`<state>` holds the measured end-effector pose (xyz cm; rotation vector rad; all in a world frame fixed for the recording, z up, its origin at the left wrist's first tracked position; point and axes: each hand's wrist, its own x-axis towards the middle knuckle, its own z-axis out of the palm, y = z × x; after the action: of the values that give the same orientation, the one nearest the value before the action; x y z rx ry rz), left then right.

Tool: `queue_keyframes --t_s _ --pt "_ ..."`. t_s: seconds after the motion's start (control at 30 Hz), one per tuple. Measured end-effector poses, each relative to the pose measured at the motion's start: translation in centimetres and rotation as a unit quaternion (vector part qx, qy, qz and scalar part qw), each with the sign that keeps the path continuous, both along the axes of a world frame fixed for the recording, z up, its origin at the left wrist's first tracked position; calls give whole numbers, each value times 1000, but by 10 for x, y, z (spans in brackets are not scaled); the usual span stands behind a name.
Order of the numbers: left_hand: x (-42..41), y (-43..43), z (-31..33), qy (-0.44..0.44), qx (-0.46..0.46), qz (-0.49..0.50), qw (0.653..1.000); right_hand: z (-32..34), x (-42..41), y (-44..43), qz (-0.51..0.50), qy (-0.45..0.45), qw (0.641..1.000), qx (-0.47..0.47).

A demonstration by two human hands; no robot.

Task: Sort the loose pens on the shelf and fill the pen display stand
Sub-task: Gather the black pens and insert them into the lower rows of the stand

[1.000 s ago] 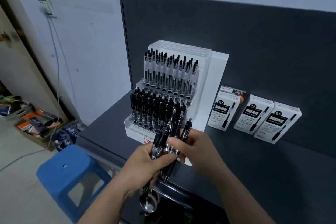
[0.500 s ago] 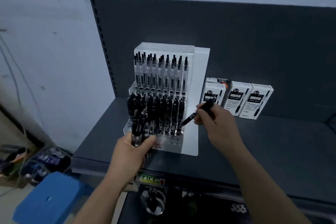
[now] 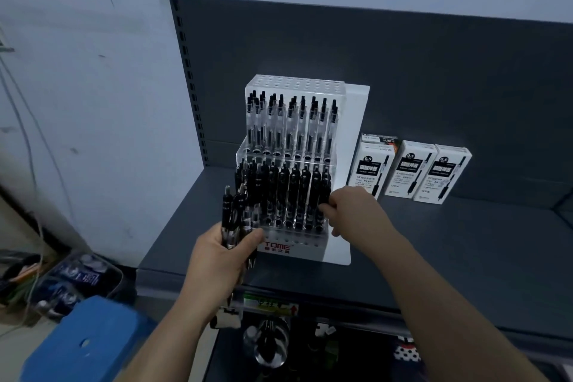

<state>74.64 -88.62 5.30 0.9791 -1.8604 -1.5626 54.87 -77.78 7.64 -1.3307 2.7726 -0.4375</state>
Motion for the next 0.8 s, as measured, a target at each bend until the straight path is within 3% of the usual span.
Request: queue_keyframes --t_s 0.17,0.23,0.33,0.47,0.8 --pt "-4 -3 -1 6 29 -15 999 1 3 10 -9 -41 999 -8" --pt "-6 -2 0 5 30 -23 999 6 14 14 -19 -65 995 -78" --pt "-8 -1 0 7 34 -41 999 23 40 12 -7 -223 945 -239" --pt "-7 1 1 11 36 -74 997 35 60 -2 20 -386 876 -288" --pt "12 -14 1 33 73 -50 996 31 60 -10 27 -467 812 -348"
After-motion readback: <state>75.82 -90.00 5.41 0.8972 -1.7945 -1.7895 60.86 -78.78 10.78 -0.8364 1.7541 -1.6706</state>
